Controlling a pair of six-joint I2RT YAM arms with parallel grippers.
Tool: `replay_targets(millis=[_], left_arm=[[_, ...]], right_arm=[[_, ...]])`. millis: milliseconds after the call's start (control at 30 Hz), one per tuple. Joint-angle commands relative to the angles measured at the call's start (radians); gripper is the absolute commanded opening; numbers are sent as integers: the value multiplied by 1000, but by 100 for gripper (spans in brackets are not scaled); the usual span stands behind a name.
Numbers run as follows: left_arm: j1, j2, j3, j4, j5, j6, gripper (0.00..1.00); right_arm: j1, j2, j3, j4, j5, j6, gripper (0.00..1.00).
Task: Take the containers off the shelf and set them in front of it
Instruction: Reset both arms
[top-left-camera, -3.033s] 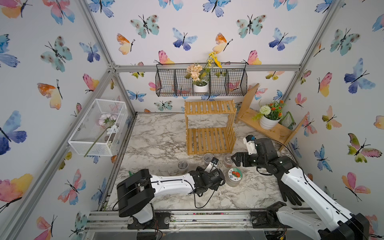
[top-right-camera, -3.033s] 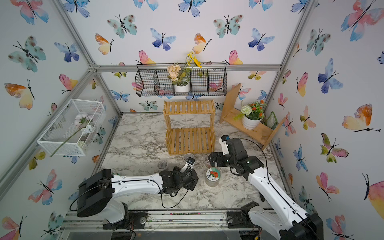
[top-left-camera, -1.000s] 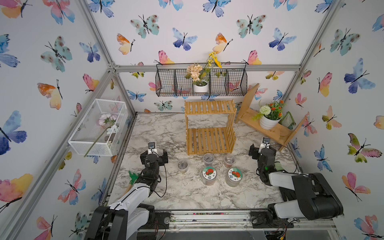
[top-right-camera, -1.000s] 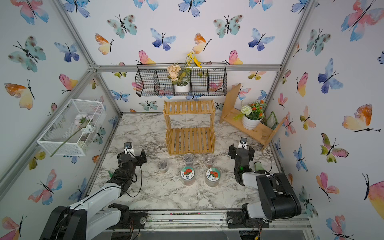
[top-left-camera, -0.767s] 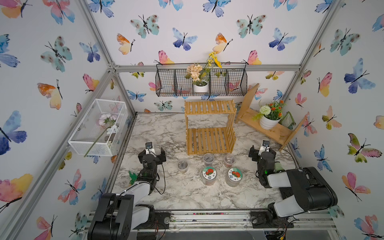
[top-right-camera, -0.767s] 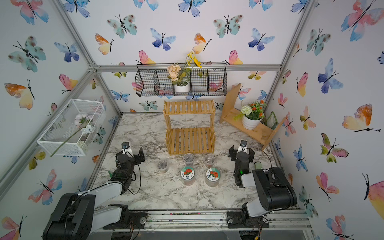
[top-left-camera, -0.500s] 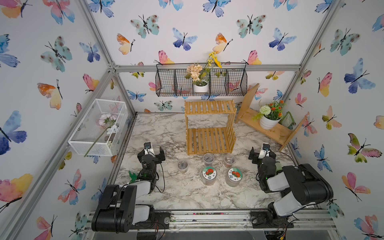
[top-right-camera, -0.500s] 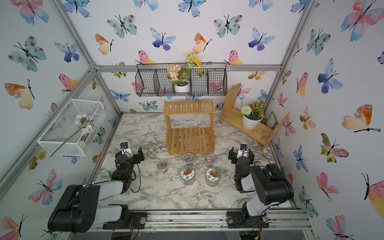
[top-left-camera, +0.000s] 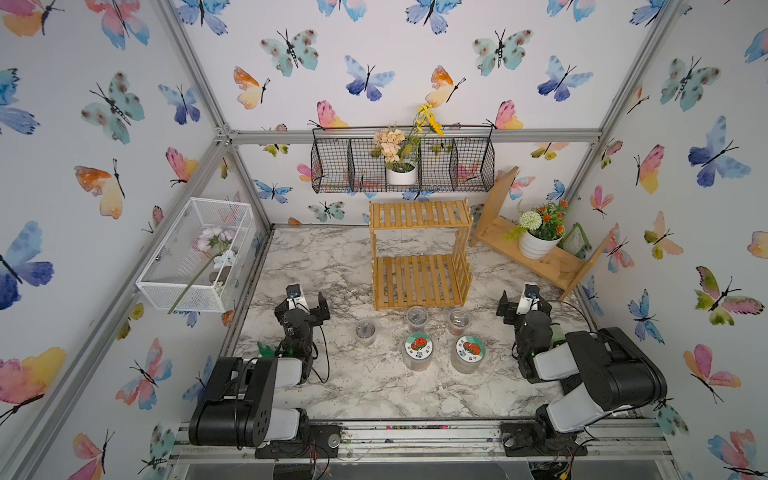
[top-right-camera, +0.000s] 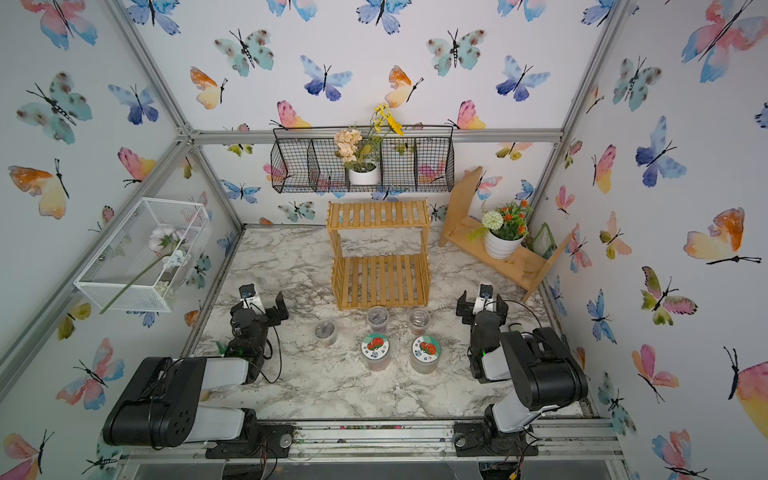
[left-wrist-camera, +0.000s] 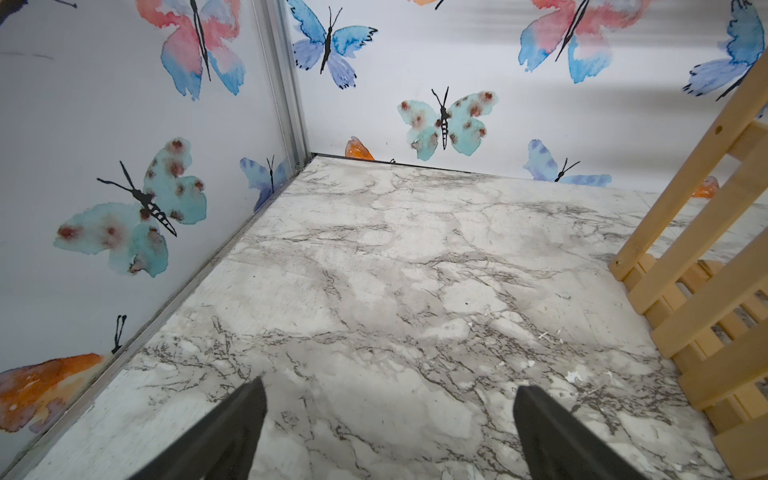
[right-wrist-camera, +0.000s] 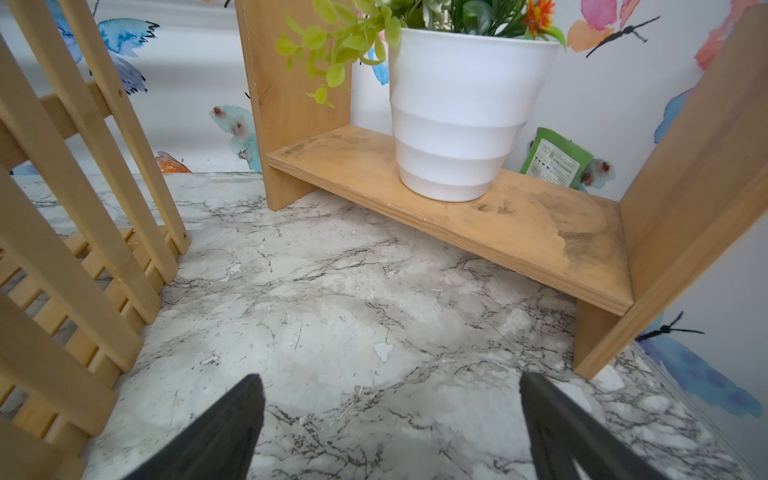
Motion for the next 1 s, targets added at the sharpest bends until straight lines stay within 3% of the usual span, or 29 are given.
replay_targets(millis=[0, 967], left_arm=[[6, 7, 3, 27, 7, -7, 99], [-10, 12, 6, 24, -9, 2, 99]], right_arm=[[-4, -6, 15, -5, -11, -6, 98], [-4, -8, 16, -9, -11, -6, 98]])
